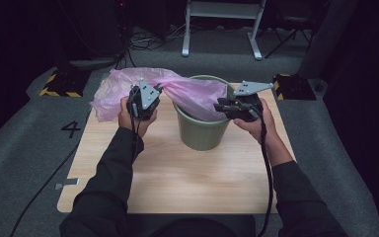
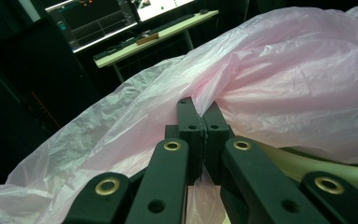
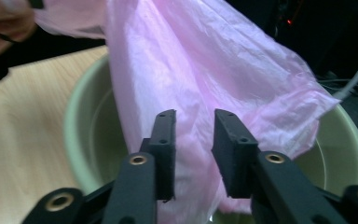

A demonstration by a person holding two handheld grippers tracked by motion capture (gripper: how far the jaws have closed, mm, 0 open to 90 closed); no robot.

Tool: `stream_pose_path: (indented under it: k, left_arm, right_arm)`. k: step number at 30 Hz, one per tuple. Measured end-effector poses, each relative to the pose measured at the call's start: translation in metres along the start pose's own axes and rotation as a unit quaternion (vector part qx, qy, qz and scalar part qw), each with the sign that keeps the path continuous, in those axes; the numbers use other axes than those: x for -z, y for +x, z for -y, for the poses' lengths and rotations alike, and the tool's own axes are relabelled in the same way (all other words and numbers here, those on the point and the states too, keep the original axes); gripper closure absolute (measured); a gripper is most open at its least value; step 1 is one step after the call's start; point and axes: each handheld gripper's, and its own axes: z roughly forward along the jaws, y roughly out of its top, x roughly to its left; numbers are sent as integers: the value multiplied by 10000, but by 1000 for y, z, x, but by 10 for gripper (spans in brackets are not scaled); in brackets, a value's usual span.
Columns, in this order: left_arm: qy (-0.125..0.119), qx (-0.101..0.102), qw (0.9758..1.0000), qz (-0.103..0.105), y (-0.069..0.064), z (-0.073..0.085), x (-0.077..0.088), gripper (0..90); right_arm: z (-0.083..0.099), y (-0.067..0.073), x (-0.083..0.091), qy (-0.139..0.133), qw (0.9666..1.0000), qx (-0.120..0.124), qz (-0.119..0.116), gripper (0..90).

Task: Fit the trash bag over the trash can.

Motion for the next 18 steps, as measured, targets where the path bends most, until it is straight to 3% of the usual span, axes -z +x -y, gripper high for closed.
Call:
stream_pose_path:
  k: [7,11,16,18]
  left_arm:
    - [-144,-19,9996,254,-12,0,7,894]
    - [-202,-119,9992,330,-20,-1,11,894]
    - [-175,-277,9985,447,-26,-2,13,893]
    - [-162,-339,9981,482,-28,-2,13,894]
  right_arm:
    - [-4,1,-23,359,9993,18,64,740]
    - [-3,2,-29,354,9992,-187,30,648]
    - [-4,13,-19,64,9999,55,-139,429]
    - [-6,18,-10,-149,9995,141,-219,391]
